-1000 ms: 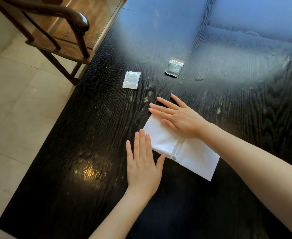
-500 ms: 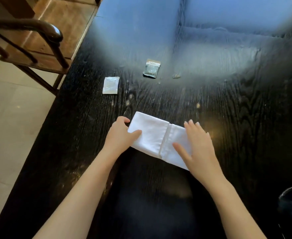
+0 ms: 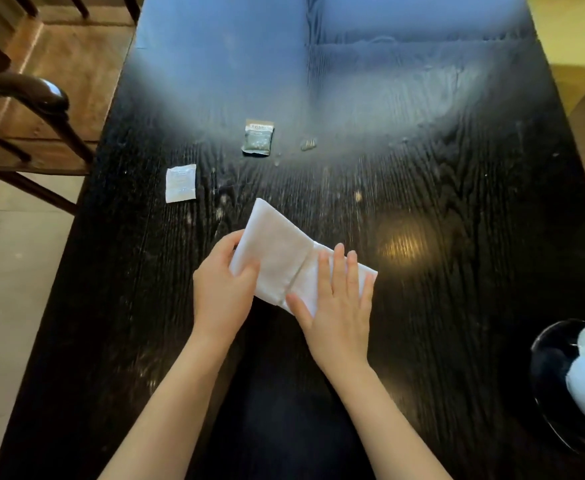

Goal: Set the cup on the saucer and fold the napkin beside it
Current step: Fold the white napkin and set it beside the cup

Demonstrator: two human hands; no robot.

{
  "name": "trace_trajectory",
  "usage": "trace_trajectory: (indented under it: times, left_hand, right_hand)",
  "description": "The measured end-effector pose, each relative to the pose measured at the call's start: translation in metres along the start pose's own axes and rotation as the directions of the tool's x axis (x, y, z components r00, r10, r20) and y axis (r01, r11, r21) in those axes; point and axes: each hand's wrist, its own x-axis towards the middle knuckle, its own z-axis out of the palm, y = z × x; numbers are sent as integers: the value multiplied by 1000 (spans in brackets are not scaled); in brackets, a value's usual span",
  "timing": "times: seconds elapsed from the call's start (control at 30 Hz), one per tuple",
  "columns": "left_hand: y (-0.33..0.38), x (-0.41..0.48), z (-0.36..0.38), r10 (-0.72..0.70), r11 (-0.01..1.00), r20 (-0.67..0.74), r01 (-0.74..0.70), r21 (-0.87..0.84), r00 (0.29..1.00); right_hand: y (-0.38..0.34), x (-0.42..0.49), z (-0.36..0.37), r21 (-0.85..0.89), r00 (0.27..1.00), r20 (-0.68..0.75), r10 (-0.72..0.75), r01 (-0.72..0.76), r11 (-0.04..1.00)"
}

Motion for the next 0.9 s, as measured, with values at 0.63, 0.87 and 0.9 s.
trace_trajectory:
  times: [0.63, 0.87, 0.9]
  left_hand:
    - [-22, -56, 71, 585, 784, -64, -544, 299, 809]
    - [-50, -72, 93, 560, 607, 242, -591, 532, 793]
    - [-54, -72, 93, 547, 582, 265, -588, 562, 794]
  right_hand:
    - [24, 71, -81, 734, 733, 671, -112, -678, -39]
    - [55, 71, -88, 759, 811, 585, -34, -532, 374]
    - [58, 67, -88, 768, 843, 537, -38, -469, 436]
